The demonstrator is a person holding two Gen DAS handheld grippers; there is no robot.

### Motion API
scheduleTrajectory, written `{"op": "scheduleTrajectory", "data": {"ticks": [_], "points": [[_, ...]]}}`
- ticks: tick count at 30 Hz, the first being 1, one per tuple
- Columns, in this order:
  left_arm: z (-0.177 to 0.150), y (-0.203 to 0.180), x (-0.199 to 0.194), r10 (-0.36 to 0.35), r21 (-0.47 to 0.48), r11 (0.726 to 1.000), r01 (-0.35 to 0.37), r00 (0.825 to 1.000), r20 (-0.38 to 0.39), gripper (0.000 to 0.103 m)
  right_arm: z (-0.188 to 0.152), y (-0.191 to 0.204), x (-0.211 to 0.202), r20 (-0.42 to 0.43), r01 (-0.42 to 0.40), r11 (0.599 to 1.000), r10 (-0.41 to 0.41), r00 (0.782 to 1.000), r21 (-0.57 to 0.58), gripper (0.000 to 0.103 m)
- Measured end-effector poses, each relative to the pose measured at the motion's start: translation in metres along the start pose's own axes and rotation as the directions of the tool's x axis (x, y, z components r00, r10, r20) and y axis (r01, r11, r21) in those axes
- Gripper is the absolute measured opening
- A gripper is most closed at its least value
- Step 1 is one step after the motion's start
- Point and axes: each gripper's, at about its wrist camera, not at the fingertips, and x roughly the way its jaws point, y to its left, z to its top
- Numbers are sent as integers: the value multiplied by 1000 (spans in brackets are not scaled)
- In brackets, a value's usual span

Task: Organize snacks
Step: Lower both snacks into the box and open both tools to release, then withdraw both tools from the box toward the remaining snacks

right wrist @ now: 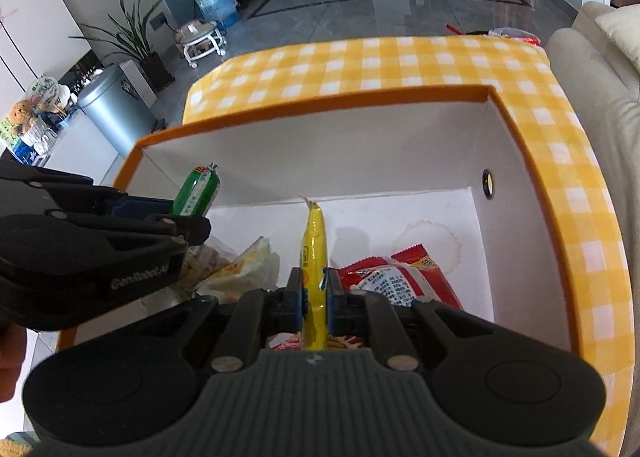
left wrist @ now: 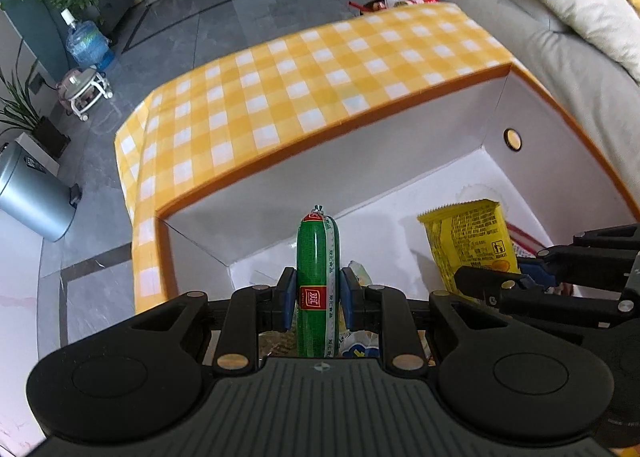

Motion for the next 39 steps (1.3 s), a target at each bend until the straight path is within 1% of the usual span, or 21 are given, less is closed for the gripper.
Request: {"op": "scheduleTrajectory", "data": {"ticks": [5, 9, 11, 13, 15, 16, 17, 18, 19, 20, 21, 23, 25, 27, 30, 31, 32, 34, 39], "points": [[-3, 2, 11, -7, 2, 1000, 7, 999, -32, 25, 1, 1, 15, -43, 10, 1000, -11, 999, -19, 7], [-4, 5, 13, -9, -2, 1000, 9, 999, -46, 25, 2, 2, 20, -57, 20, 999, -22, 998, -31, 8], [-3, 4, 13, -9, 5, 1000, 9, 999, -47, 25, 2, 3, 21, -61, 23, 999, -25, 998, -35, 14], [-3, 4, 8, -4, 13, 1000, 5, 1000, -30, 26, 2, 4, 19, -58, 27, 999, -29, 998, -35, 16], [-2, 4, 4, -4, 14, 1000, 4, 1000, -17, 33, 3, 6, 16, -51, 33, 999, -35, 998, -42, 22], [-2, 4, 0, -1, 14, 1000, 1, 1000, -9, 40, 3, 7, 15, -48, 37, 998, -40, 998, -47, 27], [-1, 4, -3, 5, 14, 1000, -5, 1000, 0, 45, 3, 8, 13, -45, 45, 998, -47, 998, -52, 34], [-1, 4, -7, 13, 15, 1000, -13, 1000, 8, 48, 3, 8, 11, -39, 55, 997, -57, 998, -56, 38], [-2, 4, -11, 20, 14, 1000, -20, 1000, 18, 53, 3, 9, 8, -31, 64, 996, -66, 997, -58, 47], [-2, 4, -15, 24, 11, 1000, -25, 999, 29, 57, 3, 10, 4, -20, 75, 995, -76, 997, -61, 53], [-3, 6, -20, 25, 6, 1000, -26, 999, 39, 58, 3, 11, -1, -5, 83, 994, -84, 996, -66, 55], [-5, 8, -30, 27, -6, 1000, -27, 998, 63, 61, 3, 13, -10, 25, 96, 992, -94, 995, -80, 64], [-8, 9, -42, 31, -17, 999, -29, 996, 88, 62, 4, 17, -20, 49, 109, 990, -105, 993, -92, 65], [-10, 11, -53, 35, -26, 999, -32, 994, 108, 63, 3, 19, -31, 70, 120, 987, -113, 991, -104, 69], [-16, 14, -71, 46, -40, 998, -40, 990, 137, 64, 1, 23, -47, 98, 130, 985, -119, 988, -113, 72], [-18, 15, -77, 49, -47, 998, -43, 988, 148, 64, 0, 24, -53, 105, 131, 985, -120, 987, -114, 74], [-21, 15, -84, 50, -57, 998, -42, 985, 162, 65, -2, 26, -59, 115, 134, 984, -121, 986, -114, 76], [-27, 17, -97, 50, -74, 997, -36, 981, 187, 66, -7, 29, -71, 136, 139, 984, -123, 983, -114, 77], [-46, 13, -130, 78, -112, 992, -50, 963, 258, 67, -22, 36, -105, 189, 143, 984, -121, 974, -104, 80]]}}
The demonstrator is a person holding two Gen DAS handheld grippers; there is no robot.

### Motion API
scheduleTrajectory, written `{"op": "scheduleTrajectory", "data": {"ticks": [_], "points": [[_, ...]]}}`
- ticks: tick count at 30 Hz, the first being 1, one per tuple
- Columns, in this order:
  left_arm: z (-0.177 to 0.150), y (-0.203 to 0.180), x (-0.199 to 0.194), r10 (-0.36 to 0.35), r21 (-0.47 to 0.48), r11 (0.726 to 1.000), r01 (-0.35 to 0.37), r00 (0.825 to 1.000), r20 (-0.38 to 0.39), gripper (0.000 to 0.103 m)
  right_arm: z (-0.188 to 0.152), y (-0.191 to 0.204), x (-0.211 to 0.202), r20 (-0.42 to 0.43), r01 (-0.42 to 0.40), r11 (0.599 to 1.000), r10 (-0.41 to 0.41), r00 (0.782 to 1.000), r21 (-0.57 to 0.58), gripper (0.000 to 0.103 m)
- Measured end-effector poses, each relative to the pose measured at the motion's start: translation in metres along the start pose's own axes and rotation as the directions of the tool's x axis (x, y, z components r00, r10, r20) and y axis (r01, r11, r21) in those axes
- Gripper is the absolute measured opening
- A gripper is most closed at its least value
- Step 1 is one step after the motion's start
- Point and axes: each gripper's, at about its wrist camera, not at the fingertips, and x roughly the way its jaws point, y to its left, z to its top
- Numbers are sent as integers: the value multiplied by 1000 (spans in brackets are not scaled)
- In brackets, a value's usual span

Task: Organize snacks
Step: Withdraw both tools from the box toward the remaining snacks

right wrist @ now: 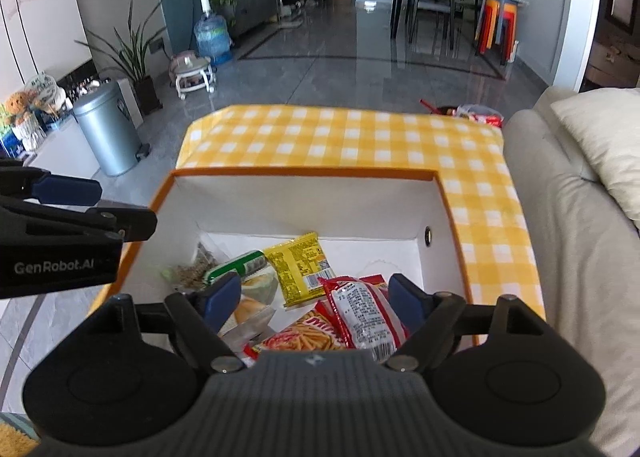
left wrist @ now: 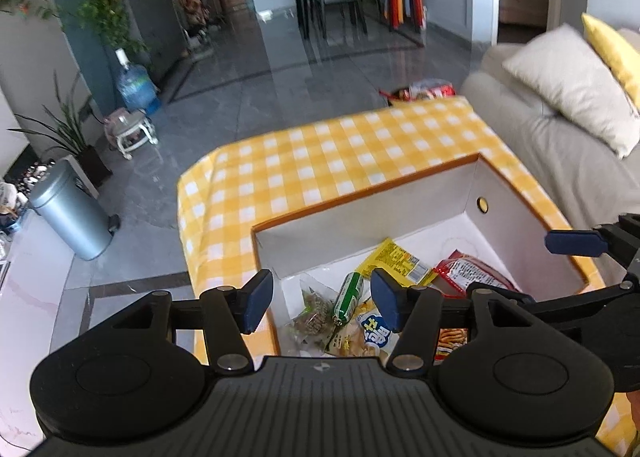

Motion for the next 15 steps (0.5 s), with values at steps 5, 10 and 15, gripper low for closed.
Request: {"op": "scheduleTrajectory", "data": {"ticks": [5, 10, 15], "points": [[-23, 0, -29, 2, -58, 998, 0, 999, 42, 69, -19, 5, -38, 59, 3, 1000, -3, 998, 12, 83], [-52, -1, -47, -20, -116, 993, 23, 999, 30, 69, -45, 7, -65, 73, -1, 1000, -1, 997, 26, 84], [-81, -4, -58, -42, -158, 987, 39, 999, -16, 69, -75, 6, -84, 63, -1, 999, -2, 998, 36, 85]]}}
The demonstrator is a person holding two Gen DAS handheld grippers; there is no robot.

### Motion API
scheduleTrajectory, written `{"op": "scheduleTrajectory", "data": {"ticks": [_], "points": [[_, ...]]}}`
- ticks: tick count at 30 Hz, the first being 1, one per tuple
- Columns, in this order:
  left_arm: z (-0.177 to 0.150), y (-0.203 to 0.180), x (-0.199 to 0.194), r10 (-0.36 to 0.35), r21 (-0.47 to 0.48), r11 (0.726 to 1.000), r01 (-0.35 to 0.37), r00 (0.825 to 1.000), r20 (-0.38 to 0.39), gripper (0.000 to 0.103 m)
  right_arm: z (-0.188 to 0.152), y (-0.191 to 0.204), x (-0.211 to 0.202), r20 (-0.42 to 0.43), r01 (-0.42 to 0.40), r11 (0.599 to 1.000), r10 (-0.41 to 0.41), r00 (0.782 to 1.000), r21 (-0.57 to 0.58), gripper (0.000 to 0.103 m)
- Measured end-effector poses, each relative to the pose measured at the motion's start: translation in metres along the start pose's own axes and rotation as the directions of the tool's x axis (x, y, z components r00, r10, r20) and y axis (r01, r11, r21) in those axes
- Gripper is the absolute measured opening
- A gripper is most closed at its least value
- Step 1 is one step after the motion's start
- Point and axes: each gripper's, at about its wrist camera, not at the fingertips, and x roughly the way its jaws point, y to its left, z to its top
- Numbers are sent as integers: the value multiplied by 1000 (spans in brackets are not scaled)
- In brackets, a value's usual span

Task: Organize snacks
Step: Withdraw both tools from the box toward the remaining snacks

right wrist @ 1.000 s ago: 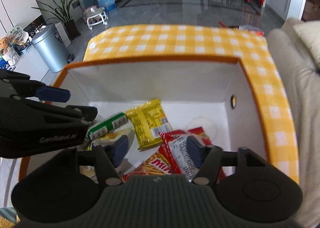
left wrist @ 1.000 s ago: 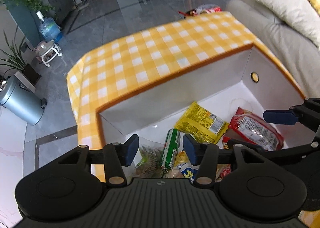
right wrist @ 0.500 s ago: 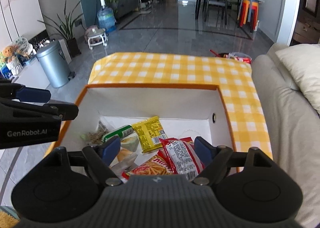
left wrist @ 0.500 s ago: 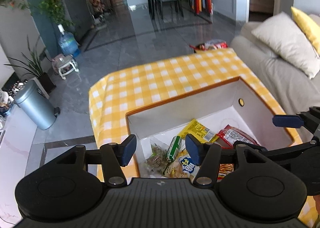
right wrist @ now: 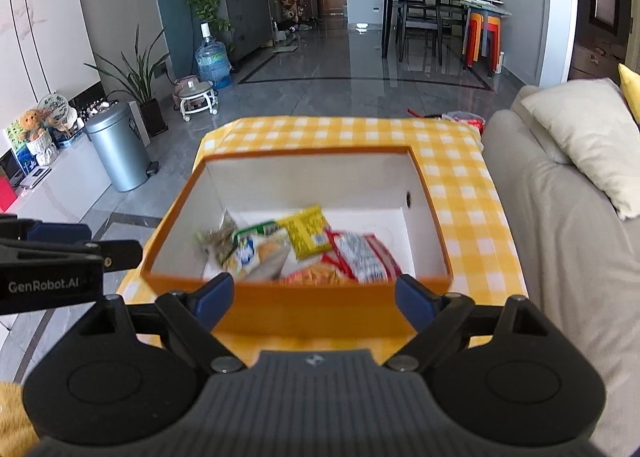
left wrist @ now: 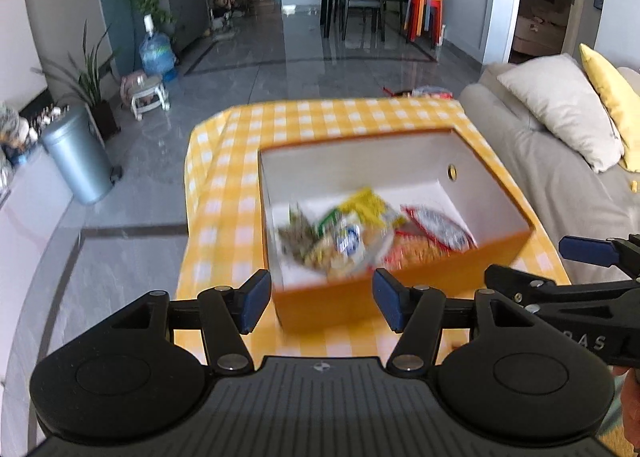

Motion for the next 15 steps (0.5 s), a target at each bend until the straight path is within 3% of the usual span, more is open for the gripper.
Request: {"op": "scheduleTrajectory", "data": {"ticks": [5, 15], "points": [[-29, 5, -2, -48, -60, 997, 44, 996, -69, 69, -34, -6, -8, -52, 7, 1000, -6, 999, 27, 85], [-68, 15, 1, -48, -159, 987, 29, 992, -117, 69, -93, -19, 0, -152, 70, 997, -65, 986, 25, 85]]}}
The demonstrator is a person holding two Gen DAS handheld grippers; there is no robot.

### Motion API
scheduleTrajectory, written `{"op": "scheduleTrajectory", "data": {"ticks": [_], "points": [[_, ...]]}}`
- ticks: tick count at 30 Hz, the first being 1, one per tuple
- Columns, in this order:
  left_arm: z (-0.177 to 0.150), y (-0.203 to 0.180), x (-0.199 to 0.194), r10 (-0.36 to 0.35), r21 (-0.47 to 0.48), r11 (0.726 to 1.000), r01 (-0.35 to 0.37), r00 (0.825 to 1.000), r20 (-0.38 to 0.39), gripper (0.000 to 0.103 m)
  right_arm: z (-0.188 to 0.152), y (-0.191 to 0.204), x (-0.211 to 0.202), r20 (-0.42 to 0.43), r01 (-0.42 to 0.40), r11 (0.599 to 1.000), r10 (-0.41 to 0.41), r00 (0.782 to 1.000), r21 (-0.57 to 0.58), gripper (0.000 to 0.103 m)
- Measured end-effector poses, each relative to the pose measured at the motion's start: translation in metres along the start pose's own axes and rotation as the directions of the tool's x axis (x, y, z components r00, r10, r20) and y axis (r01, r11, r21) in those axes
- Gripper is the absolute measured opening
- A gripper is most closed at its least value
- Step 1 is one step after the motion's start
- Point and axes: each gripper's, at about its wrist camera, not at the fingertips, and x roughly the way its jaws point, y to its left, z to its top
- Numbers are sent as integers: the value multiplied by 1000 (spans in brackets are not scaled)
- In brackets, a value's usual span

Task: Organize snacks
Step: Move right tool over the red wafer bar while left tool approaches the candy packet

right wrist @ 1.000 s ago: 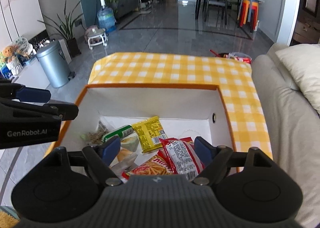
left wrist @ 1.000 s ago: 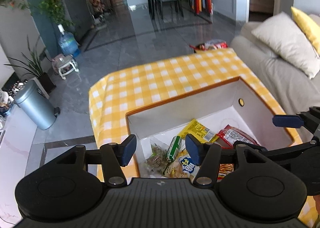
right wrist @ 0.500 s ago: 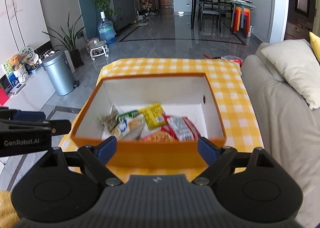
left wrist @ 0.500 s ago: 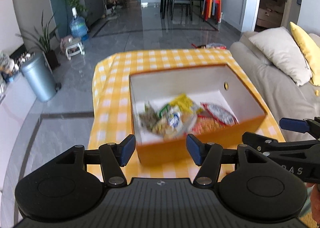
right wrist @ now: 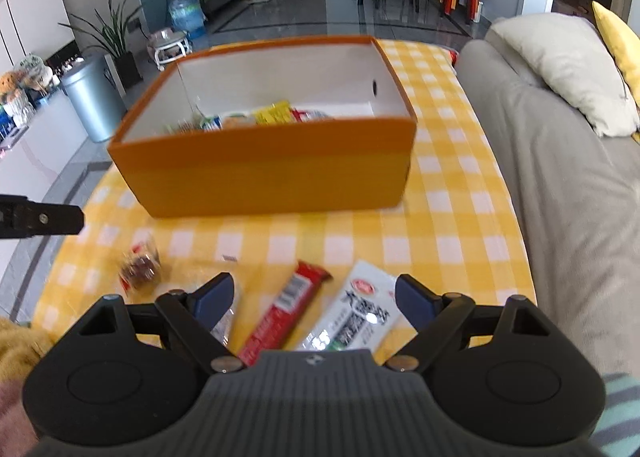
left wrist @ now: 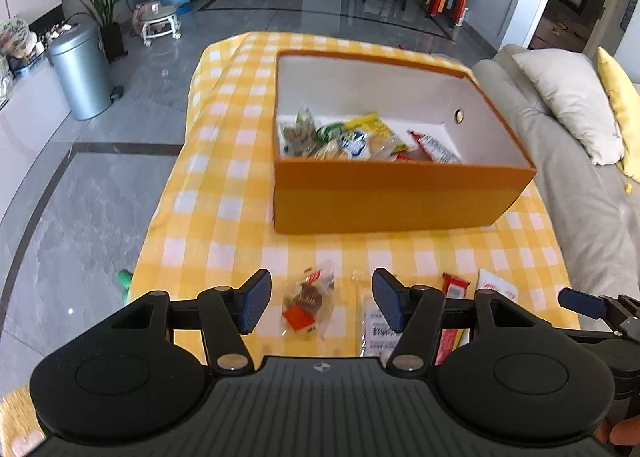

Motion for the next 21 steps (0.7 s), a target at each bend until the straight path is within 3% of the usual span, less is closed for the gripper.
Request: {"op": "scheduleTrajectory", "data": {"ticks": [6, 11, 16, 21], "points": [[-10, 10, 16, 10, -44, 999, -11, 999, -30, 69, -18, -9, 16, -27, -29, 999, 30, 999, 44, 80], [-13, 15, 31, 31, -56, 998, -34, 998, -50, 68, -21, -9, 31, -54, -75, 994, 79, 995, 80, 67], [-14, 15, 46, 45, -30, 998, -47, 997, -69, 68, -20, -1, 43, -74, -113, 988, 121, 990, 100, 58], [-13, 6, 58, 54, 58, 997, -50, 996, -70, 68, -19, 7, 59, -110, -137, 985, 149, 983, 106, 42]]}}
